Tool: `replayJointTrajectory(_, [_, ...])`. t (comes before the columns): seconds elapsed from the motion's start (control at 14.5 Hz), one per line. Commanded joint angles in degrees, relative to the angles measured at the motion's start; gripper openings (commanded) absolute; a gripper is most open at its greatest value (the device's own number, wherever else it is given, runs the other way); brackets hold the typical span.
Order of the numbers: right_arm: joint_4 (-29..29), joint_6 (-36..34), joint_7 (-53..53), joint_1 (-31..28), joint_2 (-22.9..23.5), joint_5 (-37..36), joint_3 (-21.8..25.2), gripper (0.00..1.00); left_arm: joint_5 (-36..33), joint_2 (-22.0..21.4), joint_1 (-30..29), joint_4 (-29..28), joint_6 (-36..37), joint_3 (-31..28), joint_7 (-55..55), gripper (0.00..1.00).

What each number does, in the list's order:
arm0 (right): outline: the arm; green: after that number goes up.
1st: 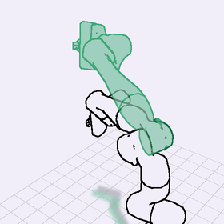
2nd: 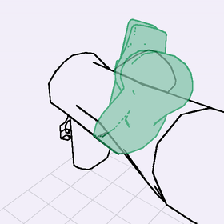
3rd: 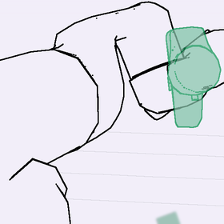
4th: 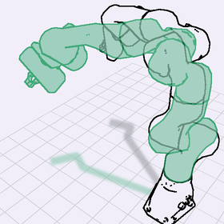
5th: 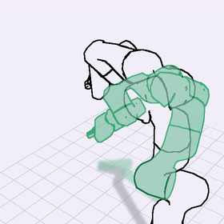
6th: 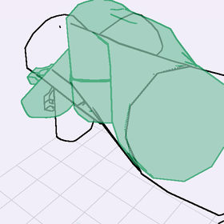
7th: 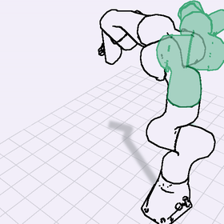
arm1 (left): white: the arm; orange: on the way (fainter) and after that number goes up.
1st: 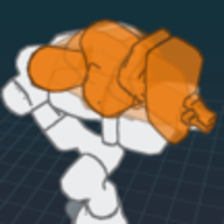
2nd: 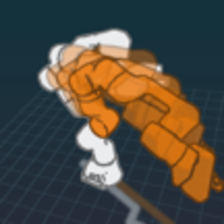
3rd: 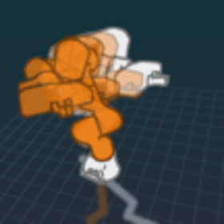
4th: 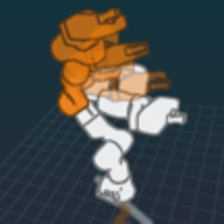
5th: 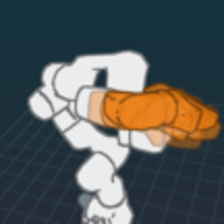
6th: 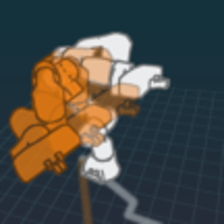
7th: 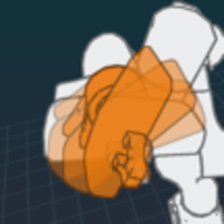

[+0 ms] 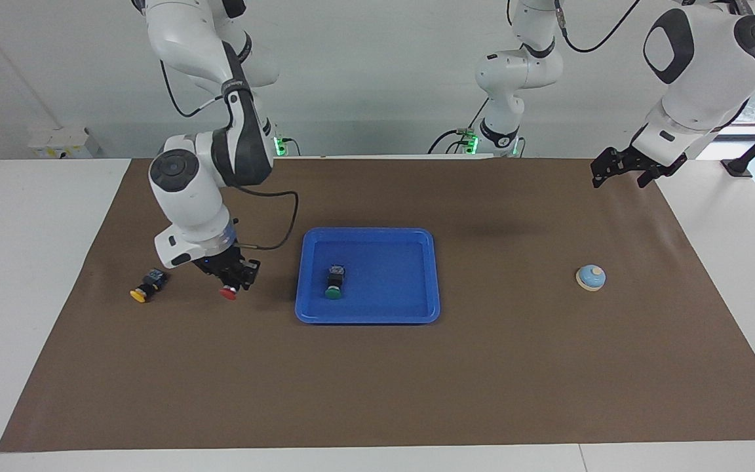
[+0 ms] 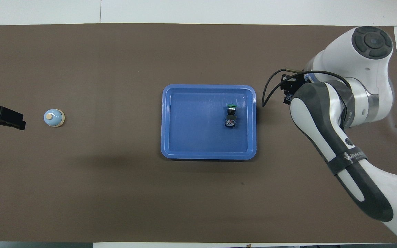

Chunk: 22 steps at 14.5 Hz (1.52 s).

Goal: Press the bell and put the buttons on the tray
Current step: 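Carry the red button to the tray and lower it in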

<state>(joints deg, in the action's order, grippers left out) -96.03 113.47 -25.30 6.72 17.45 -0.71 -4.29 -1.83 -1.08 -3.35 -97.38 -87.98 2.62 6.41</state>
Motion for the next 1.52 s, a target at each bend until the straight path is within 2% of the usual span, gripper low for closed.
replayJointTrajectory(0.0, [5.15,-2.02,-2.12,5.21,3.91,2.02,-0.19,0.00,-0.46,-1.03,0.10,-0.79,-0.08,-0.15,-0.26,1.00])
replayJointTrajectory(0.14, [5.24,-1.33,-6.93,11.62,4.78,1.67,-0.11,0.00,-0.46,-1.12,0.10,-0.79,-0.08,-0.15,-0.26,1.00])
replayJointTrajectory(0.35, [8.91,0.86,-8.80,16.64,9.43,1.67,-0.11,0.00,-0.46,-1.12,0.10,-0.79,-0.08,-0.15,-0.17,1.00])
replayJointTrajectory(0.48, [8.49,4.99,-8.80,18.58,11.11,1.23,-0.11,0.00,-0.46,-1.12,0.10,-0.79,-0.08,-0.15,-0.26,1.00])
replayJointTrajectory(0.55, [7.79,7.27,-8.80,19.46,11.99,1.06,-0.19,0.00,-0.46,-1.12,0.10,-0.79,-0.08,-0.15,-0.26,1.00])
replayJointTrajectory(0.76, [0.86,15.27,-7.93,19.38,11.56,0.88,-0.19,0.00,-0.46,-1.12,0.10,-0.79,-0.08,-0.15,-0.26,1.00])
replayJointTrajectory(1.04, [-4.07,18.71,-7.75,21.05,9.98,0.88,-0.19,0.00,-0.46,-1.12,0.10,-0.79,-0.08,-0.15,-0.26,1.00])
replayJointTrajectory(1.18, [-4.34,18.72,-8.01,21.14,9.89,0.88,-0.19,0.00,-0.46,-1.12,0.10,-0.79,-0.08,-0.15,-0.26,1.00])
replayJointTrajectory(1.24, [-4.34,18.46,-8.36,21.14,9.89,0.97,-0.19,0.18,-0.46,-1.12,0.10,-0.79,-0.08,-0.15,-0.26,1.00])
replayJointTrajectory(1.31, [-4.26,18.19,-8.71,21.14,9.89,0.97,-0.11,0.99,-0.46,-1.03,0.10,-0.79,-0.08,-0.15,-0.26,1.00])
replayJointTrajectory(1.45, [-2.34,15.40,-11.69,21.14,9.89,1.14,-0.11,1.00,-0.46,-1.03,0.10,-0.79,-0.08,-0.15,-0.26,1.00])
